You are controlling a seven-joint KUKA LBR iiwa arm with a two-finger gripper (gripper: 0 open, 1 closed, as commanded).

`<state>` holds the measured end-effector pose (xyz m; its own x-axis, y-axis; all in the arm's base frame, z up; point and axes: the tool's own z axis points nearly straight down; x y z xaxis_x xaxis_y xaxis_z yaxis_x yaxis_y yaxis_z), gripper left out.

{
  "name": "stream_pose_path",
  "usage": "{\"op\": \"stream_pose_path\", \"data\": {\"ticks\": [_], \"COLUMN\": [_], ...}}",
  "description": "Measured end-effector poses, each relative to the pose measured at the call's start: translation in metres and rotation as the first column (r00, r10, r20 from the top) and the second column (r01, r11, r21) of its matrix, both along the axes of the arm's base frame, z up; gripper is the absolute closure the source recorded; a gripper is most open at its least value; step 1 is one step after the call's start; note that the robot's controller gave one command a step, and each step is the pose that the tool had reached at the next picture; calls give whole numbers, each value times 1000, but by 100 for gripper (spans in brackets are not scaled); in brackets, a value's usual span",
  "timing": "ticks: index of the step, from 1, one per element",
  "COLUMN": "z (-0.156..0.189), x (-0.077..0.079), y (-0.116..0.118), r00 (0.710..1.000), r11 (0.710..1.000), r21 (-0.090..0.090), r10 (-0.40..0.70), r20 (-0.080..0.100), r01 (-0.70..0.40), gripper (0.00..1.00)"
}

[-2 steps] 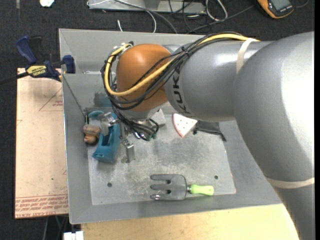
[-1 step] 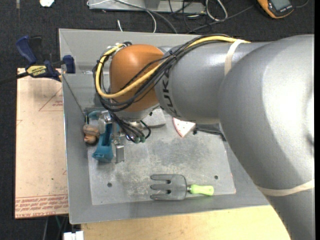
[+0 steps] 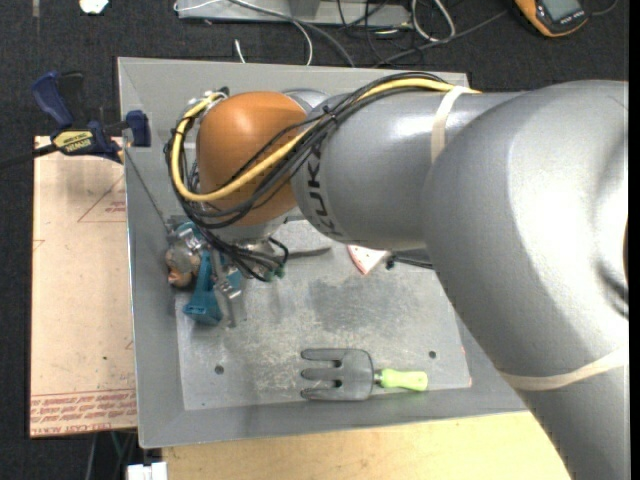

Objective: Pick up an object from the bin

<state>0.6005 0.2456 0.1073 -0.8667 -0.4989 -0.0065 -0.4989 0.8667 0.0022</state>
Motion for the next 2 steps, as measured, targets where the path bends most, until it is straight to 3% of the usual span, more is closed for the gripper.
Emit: {"op": "stream_pose_path", "data": {"ticks": [1, 2], "z": [-37, -27], "x": [-25, -1], "y": [-21, -8], "r00": [999, 990], "r11": [999, 990], "r21": [7, 5], "r10": [-37, 141], "r20": [9, 2], "r01": [37, -141], "gripper": [0, 100]}}
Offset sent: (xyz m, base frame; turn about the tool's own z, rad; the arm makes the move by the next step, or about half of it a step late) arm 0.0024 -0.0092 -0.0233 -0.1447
